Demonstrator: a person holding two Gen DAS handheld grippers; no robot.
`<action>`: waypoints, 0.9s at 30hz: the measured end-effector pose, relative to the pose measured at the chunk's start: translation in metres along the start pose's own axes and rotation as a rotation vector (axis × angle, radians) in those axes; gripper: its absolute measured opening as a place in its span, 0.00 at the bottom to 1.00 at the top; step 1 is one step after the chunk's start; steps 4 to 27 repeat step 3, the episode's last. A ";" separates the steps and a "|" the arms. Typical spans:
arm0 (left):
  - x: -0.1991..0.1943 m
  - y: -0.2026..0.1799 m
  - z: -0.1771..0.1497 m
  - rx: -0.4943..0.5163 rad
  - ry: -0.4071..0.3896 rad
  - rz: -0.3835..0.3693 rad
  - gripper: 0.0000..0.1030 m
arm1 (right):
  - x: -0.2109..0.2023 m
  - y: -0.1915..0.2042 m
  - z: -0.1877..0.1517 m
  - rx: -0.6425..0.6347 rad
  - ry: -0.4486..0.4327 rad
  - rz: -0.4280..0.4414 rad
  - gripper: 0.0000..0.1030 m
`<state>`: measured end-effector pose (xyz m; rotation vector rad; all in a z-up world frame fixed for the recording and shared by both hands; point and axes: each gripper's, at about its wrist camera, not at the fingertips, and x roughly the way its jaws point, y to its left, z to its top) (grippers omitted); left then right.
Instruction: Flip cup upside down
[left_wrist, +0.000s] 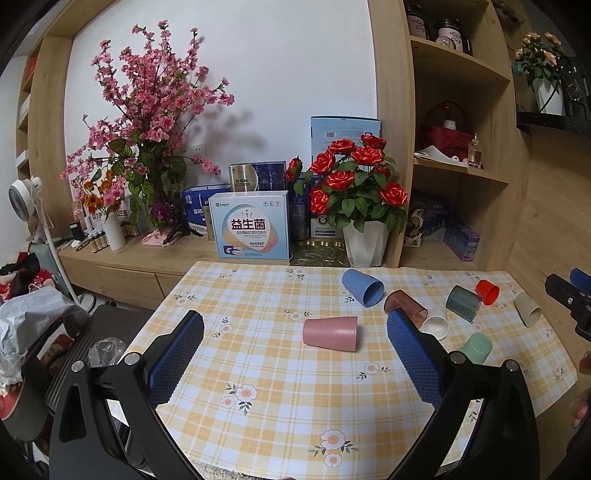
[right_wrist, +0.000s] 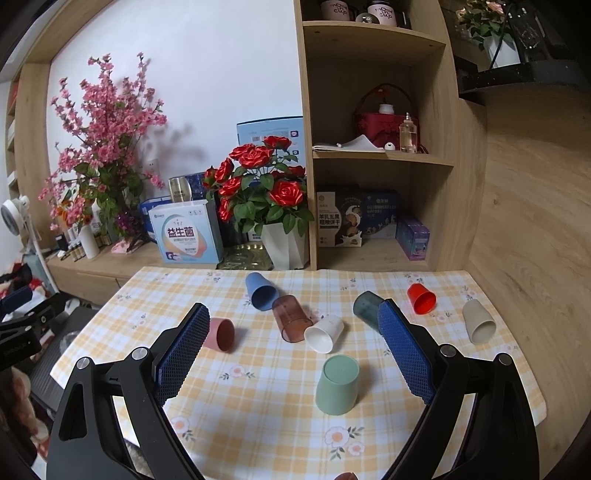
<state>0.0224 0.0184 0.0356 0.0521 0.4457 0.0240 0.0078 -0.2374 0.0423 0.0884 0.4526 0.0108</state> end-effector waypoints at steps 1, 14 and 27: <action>0.001 0.000 0.000 0.000 0.002 0.000 0.94 | 0.000 -0.001 -0.001 0.004 0.001 -0.002 0.87; 0.001 0.000 0.000 -0.003 0.002 0.001 0.94 | 0.002 -0.001 -0.002 0.010 0.005 -0.001 0.87; 0.001 0.000 0.000 -0.003 0.002 0.001 0.94 | 0.002 -0.001 -0.002 0.010 0.005 -0.001 0.87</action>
